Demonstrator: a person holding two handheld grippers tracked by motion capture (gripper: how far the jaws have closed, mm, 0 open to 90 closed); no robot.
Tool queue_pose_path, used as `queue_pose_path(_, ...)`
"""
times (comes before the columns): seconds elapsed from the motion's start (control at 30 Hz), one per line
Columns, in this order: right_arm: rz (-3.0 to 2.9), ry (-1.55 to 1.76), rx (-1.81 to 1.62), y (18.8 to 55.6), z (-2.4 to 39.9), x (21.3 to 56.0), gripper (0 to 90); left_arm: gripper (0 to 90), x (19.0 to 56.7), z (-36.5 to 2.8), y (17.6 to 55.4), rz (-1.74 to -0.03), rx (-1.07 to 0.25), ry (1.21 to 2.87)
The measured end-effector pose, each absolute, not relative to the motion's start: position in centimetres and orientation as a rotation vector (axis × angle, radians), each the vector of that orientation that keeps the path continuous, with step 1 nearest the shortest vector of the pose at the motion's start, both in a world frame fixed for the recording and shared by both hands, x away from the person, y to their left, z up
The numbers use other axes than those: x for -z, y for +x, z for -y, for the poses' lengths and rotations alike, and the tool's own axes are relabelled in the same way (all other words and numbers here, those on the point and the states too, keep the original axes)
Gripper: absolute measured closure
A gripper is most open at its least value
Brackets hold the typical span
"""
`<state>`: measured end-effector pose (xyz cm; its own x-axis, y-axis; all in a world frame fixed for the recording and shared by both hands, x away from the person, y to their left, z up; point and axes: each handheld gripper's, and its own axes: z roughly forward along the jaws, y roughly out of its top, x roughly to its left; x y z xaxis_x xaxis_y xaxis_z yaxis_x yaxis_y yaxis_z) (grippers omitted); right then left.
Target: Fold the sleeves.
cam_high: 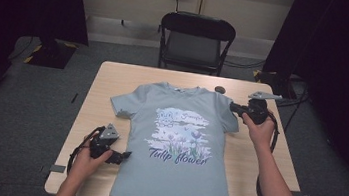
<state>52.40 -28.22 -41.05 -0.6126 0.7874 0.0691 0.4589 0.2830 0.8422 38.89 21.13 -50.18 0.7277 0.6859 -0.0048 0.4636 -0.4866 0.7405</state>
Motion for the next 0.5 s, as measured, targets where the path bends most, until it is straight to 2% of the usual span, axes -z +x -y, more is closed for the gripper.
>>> queue_pose_path(0.5, -2.242, 1.100, -1.294, 52.4, 24.2, 41.0, 87.8, 14.1, 50.2, -21.1, 38.9, -0.865, -0.377, 2.172)
